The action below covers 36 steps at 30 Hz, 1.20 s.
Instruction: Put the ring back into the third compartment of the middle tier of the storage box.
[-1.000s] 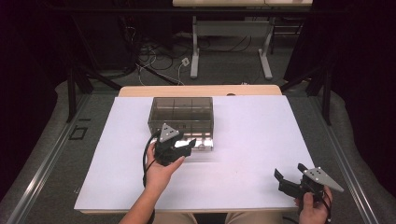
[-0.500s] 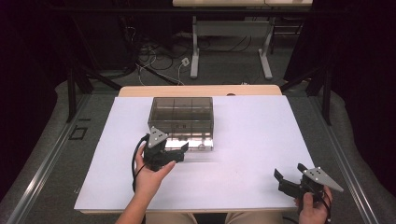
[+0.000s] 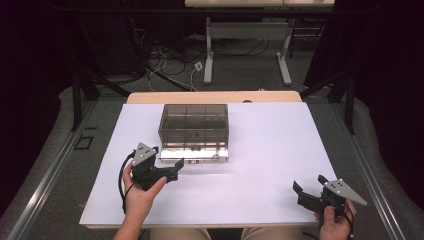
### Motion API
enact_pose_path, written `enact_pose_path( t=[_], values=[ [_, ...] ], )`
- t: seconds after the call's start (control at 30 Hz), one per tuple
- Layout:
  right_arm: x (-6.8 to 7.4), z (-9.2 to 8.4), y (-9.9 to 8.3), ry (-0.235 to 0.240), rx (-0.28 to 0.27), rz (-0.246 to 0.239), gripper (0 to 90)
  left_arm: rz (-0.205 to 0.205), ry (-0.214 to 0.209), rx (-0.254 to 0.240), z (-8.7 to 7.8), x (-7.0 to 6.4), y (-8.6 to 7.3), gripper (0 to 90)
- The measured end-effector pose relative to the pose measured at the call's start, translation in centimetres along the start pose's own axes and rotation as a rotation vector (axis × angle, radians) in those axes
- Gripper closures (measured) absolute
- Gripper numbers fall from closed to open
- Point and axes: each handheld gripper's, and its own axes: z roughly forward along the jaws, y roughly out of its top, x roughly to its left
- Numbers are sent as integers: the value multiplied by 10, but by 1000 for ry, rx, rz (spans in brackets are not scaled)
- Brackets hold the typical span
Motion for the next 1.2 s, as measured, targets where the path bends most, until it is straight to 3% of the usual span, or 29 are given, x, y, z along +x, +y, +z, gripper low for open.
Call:
enact_pose_path(
  t=[0.23,0.6,1.2],
  values=[
    [0,-1,0,-2,10,-2,69,-4,20,-28,-14,11,-9,5],
    [0,0,0,-1,0,2,69,-74,45,-79,-43,38,-26,5],
    [0,0,0,-4,3,-1,69,-130,102,-107,-57,65,-66,5]
  ],
)
